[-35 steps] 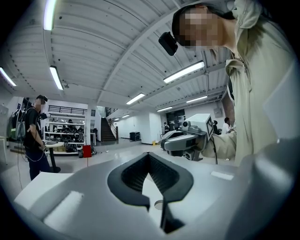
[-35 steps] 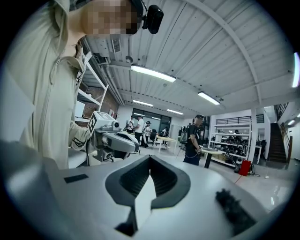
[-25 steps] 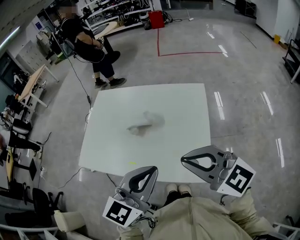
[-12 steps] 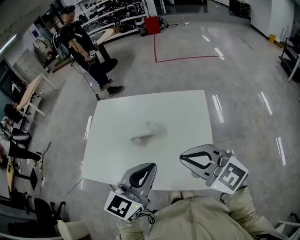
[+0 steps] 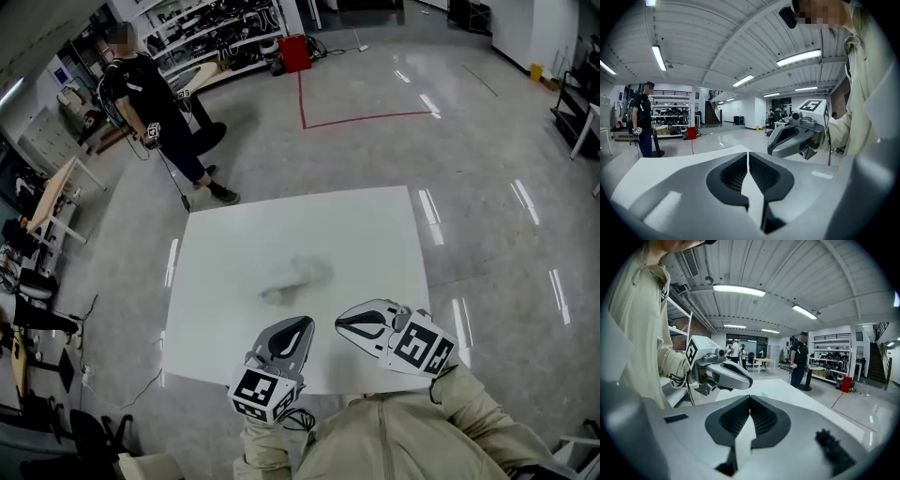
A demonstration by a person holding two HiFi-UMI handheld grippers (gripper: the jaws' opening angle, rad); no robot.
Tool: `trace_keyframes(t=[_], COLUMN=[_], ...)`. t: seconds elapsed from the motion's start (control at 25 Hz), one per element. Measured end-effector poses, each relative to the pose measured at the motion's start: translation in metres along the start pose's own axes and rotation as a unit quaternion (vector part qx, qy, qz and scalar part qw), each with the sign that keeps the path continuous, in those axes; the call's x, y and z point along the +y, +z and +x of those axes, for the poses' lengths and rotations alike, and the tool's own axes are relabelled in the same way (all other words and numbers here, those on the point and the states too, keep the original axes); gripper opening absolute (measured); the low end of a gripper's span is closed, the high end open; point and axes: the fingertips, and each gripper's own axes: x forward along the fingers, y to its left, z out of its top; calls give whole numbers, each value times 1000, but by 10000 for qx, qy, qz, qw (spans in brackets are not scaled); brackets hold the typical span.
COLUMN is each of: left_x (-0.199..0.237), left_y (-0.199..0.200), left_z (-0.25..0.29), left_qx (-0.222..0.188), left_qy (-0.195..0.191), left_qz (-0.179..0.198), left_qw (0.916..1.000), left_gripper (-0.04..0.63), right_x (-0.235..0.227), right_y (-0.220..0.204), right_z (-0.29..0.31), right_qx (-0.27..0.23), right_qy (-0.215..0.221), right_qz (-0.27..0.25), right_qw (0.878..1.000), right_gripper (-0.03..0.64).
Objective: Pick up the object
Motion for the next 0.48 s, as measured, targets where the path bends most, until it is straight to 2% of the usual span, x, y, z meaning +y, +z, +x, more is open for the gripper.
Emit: trace_keyframes(t=[0.36, 0.48], left_x=[52, 75], left_y=[-31, -40], left_z=[25, 31], left_qx=[457, 637], left_qy=[220, 328], left_qz=[-103, -107], left_qw=[9987, 9974], left_gripper=[20, 38], right_x=[-27, -33], right_y=[-26, -29], right_z=[38, 48], right_qx=[273, 317], right_qy=[43, 42], right_qz=[471, 588], right_qw=[9985, 9978], right_gripper=[3, 3])
